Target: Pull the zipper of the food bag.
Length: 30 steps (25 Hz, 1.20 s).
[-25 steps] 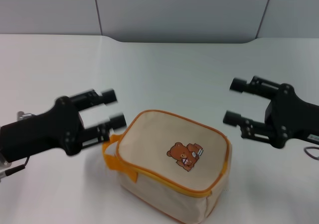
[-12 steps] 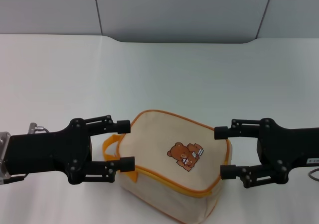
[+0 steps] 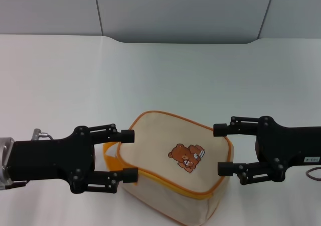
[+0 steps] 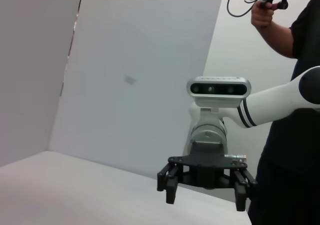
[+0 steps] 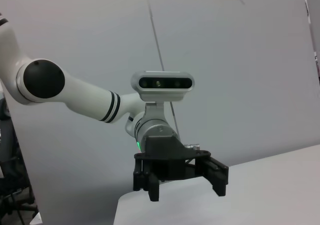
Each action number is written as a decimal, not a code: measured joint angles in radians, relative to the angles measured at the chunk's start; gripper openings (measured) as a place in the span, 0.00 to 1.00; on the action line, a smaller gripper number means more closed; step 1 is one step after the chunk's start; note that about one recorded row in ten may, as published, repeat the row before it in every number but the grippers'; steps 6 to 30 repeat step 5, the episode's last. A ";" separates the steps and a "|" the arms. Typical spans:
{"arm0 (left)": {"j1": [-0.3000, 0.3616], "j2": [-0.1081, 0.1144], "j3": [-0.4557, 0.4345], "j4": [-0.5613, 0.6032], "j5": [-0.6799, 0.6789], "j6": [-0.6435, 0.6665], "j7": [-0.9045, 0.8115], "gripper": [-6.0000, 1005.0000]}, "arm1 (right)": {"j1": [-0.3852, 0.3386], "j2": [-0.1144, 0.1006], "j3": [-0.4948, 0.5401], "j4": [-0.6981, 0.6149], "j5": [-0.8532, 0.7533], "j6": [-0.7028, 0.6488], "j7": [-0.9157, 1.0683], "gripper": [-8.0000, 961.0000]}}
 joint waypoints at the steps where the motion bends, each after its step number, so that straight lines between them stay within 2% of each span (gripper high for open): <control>1: -0.001 -0.001 0.000 0.000 0.001 0.000 0.000 0.82 | 0.000 0.000 0.000 0.000 0.000 0.000 0.000 0.84; 30: -0.001 -0.001 0.000 0.000 0.002 0.000 0.000 0.82 | 0.001 0.002 0.000 0.000 0.000 0.003 0.000 0.84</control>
